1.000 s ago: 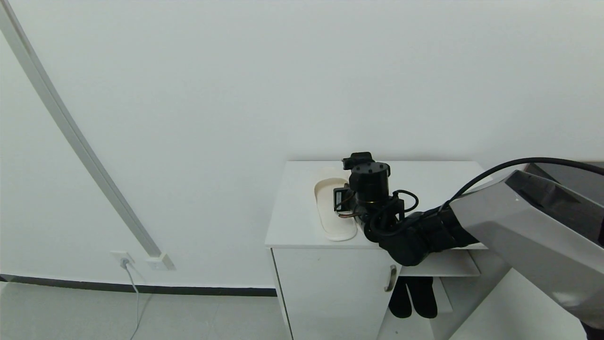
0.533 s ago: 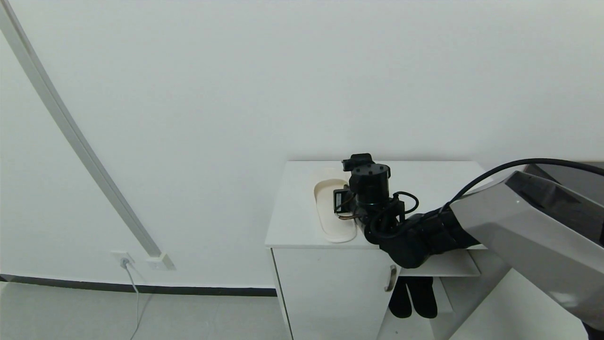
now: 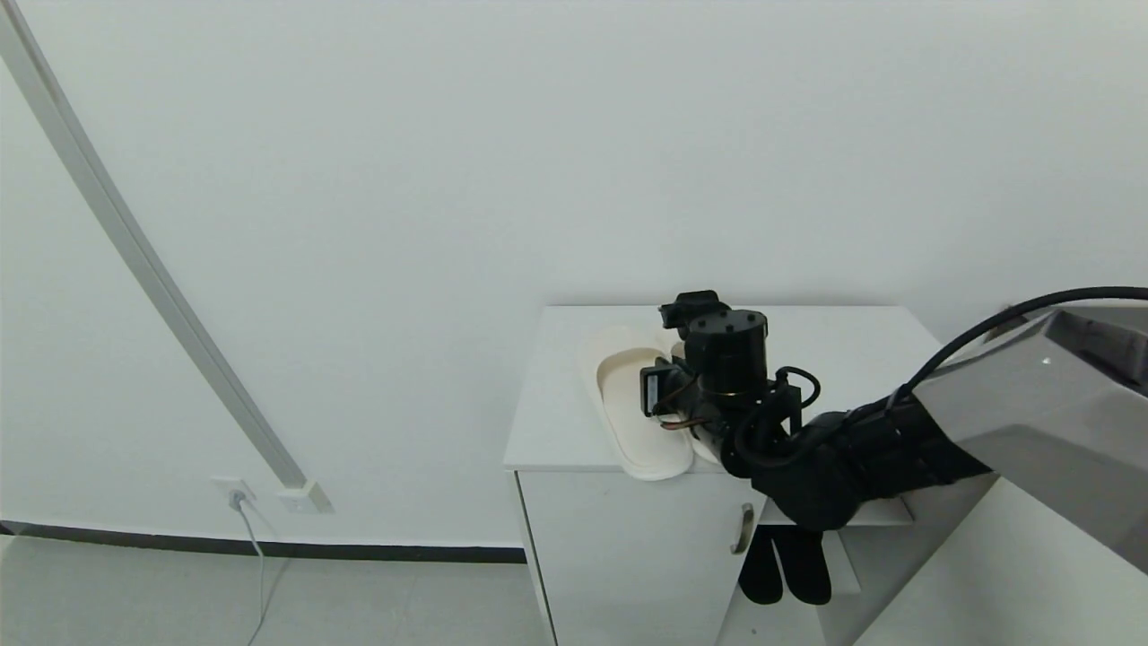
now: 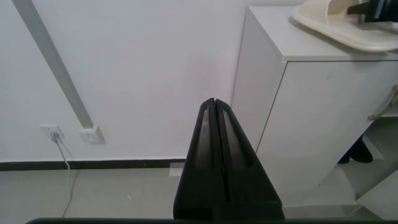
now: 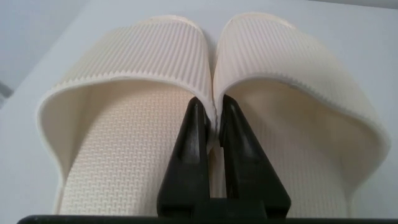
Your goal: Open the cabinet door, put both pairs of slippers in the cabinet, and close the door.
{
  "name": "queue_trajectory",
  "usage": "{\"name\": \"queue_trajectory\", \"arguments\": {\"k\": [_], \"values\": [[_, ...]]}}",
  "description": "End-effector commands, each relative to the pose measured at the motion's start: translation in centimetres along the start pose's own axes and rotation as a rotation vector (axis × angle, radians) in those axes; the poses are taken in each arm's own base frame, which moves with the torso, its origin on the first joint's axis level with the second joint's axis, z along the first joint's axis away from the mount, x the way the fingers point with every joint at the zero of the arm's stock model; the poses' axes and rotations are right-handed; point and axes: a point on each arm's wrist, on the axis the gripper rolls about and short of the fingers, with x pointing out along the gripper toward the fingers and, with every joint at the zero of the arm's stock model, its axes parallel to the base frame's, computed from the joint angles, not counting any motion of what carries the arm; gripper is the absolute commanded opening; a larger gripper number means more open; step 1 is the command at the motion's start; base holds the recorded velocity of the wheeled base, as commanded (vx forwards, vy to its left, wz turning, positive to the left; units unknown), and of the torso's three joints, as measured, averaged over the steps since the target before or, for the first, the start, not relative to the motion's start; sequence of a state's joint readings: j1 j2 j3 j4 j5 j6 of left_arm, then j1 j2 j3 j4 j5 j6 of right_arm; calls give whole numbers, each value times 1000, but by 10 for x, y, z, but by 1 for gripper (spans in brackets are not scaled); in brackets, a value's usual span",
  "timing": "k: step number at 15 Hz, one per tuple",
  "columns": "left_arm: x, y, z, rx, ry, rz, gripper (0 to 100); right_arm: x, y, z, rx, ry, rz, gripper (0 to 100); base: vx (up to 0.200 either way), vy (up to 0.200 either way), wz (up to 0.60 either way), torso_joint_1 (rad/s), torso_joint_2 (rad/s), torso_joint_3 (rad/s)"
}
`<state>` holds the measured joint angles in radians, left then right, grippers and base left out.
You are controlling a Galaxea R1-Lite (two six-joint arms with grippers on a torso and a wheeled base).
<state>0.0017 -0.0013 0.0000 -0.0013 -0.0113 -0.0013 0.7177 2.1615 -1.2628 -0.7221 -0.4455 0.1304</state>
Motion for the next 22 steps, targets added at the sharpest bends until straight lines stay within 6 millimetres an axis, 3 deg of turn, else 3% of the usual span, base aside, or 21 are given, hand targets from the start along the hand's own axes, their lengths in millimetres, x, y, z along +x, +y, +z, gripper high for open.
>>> {"name": "queue_trajectory", "arguments": {"k": [1,9,11,22], "values": [[0,0,0,0,1,2,0,-30,0,18,7,-15,58,0,0,0,0,0,0,0],[0,0,0,1,1,0,0,-111,-11,18,-24,65,295,0,0,0,0,0,0,0],[0,0,0,3,1,0,0,-119,-16,20,-22,71,340,0,0,0,0,0,0,0],[0,0,0,1,1,2,0,-122,-14,13,-38,90,347,0,0,0,0,0,0,0]]}}
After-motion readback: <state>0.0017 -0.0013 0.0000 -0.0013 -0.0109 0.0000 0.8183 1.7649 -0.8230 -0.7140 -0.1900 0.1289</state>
